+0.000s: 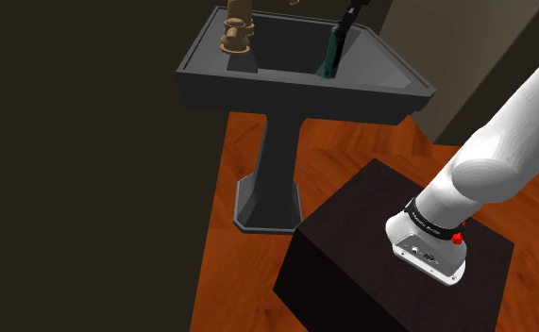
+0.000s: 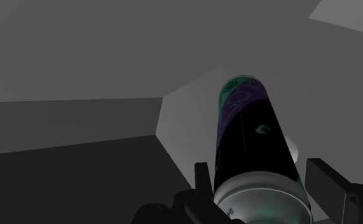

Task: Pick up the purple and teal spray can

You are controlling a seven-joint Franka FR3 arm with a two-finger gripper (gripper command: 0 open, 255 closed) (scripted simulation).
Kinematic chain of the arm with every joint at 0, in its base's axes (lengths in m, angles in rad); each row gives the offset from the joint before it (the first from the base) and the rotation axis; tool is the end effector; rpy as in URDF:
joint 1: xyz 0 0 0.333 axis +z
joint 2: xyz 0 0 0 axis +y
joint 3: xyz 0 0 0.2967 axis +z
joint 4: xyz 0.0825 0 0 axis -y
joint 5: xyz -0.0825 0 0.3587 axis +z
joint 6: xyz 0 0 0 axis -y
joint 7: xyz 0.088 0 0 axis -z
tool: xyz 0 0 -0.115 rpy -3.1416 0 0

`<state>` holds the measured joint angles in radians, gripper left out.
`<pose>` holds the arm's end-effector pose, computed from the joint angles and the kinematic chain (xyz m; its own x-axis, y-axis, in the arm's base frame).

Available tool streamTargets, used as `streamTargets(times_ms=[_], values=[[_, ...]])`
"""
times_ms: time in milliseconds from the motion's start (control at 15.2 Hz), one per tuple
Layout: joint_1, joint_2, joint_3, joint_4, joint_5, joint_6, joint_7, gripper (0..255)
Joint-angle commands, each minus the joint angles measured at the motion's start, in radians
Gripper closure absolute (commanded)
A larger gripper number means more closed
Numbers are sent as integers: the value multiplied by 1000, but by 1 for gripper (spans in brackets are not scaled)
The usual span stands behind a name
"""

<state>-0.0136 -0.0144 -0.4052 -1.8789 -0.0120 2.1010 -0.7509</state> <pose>0.5092 -0.2285 0.5141 0.9262 0.3384 0.1665 0.3125 -0.9358 0.1633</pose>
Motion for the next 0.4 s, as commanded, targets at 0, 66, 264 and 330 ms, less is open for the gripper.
streamTargets(times_ms=[0,66,264,330], values=[[1,-3,1,22,-1,-24,2,255],[1,-4,1,35,-2,-38,2,255],[1,-5,1,62,-2,-66,3,255],[1,-5,1,62,-2,-66,3,255]])
